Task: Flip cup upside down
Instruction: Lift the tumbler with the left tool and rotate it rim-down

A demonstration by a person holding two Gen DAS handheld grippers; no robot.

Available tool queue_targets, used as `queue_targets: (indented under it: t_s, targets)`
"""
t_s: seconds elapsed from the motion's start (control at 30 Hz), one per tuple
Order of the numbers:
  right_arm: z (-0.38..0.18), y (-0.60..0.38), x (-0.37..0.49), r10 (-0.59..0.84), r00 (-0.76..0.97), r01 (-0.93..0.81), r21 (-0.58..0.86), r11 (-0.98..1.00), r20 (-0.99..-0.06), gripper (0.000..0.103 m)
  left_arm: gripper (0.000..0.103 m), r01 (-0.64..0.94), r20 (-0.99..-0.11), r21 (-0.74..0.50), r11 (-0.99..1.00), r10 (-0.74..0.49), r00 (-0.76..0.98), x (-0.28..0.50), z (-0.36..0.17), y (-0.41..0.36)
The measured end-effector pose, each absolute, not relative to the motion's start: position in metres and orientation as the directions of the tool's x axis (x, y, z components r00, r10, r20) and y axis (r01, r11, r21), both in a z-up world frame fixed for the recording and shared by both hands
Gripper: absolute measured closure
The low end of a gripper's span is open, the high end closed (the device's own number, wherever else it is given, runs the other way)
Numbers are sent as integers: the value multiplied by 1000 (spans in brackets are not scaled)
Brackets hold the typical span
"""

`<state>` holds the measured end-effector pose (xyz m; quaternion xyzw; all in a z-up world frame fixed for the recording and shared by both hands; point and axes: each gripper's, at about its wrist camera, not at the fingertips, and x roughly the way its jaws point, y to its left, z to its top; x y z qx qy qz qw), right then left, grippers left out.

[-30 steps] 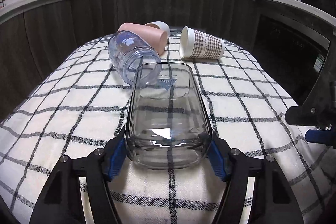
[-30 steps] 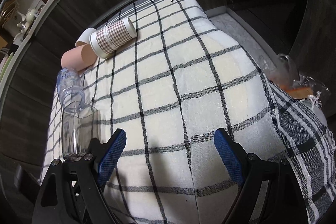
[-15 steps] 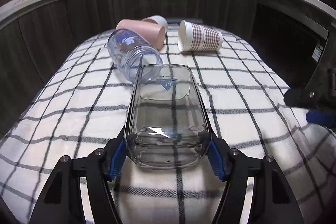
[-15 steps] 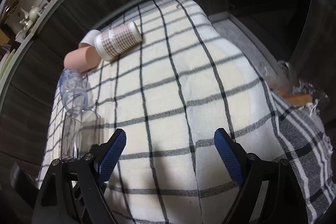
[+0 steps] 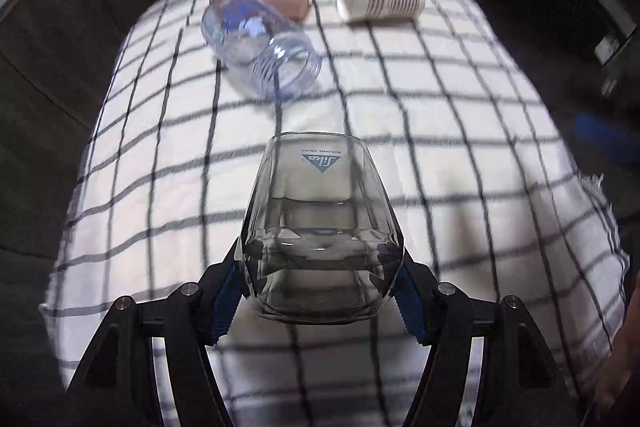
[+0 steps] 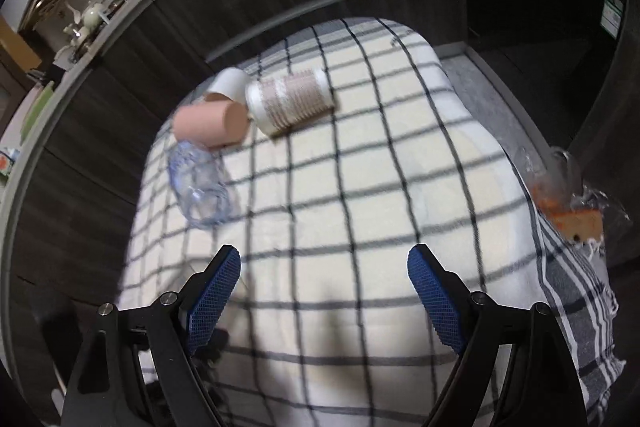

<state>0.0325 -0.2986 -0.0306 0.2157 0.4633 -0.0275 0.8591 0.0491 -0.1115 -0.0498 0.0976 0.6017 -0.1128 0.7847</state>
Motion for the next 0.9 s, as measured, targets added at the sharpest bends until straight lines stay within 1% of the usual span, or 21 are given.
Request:
queue_targets:
  t_s: [0.17, 0.33, 0.47, 0.7, 0.9]
  targets:
    - [-10, -289, 43, 211, 587, 220, 405, 888, -781, 17, 37, 307, -999, 9, 952, -5, 44, 67, -42, -108]
    - [-6, -293, 56, 250, 588, 229, 455, 861, -769, 17, 37, 328, -995, -6, 945, 28, -99, 83, -42, -110]
    - [-9, -297, 66, 267, 581, 242, 476, 846, -769, 17, 37, 300, -980, -28, 953, 33, -195, 99, -48, -108]
    - [-22, -300, 81, 284, 557, 258, 487, 834, -781, 17, 37, 302, -968, -17, 953, 60, -243, 117, -60, -113]
    - [-32, -305, 90, 294, 545, 278, 499, 821, -785, 17, 37, 311, -973, -10, 950, 62, -221, 131, -58, -118]
